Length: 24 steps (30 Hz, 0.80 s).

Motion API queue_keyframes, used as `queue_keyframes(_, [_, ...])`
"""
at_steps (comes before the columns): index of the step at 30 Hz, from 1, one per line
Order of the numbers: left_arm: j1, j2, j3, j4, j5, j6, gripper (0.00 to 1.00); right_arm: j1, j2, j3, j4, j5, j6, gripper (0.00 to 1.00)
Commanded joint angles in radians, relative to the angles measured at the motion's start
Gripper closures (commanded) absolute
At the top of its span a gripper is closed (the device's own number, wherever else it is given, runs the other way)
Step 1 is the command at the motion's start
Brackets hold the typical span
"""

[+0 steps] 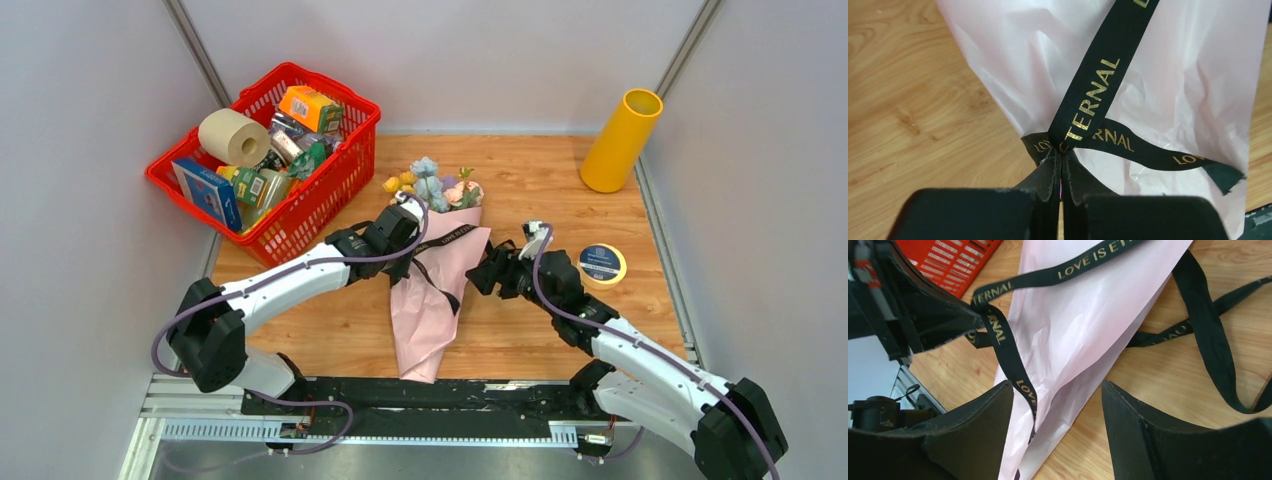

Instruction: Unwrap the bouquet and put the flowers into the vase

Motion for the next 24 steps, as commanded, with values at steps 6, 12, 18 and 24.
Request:
queue_keyframes(6, [-0.002, -0.034, 0.163, -0.154, -0.144, -0.081, 1.00, 0.014, 0.110, -0.040, 0.172, -0.039, 0.085, 0.29])
queue_keyframes(12, [-0.002, -0.047, 0.267, -0.232, -0.215, -0.067, 1.00, 0.022, 0.196, -0.047, 0.218, -0.025, 0.097, 0.31])
queue_keyframes(18, [0.003, -0.047, 0.295, -0.251, -0.134, -0.015, 0.85, 0.027, 0.237, -0.041, 0.246, -0.031, 0.105, 0.32])
queue_keyframes(24, [0.009, -0.073, 0.258, -0.228, -0.092, -0.035, 1.00, 0.028, 0.234, -0.044, 0.247, -0.022, 0.100, 0.32])
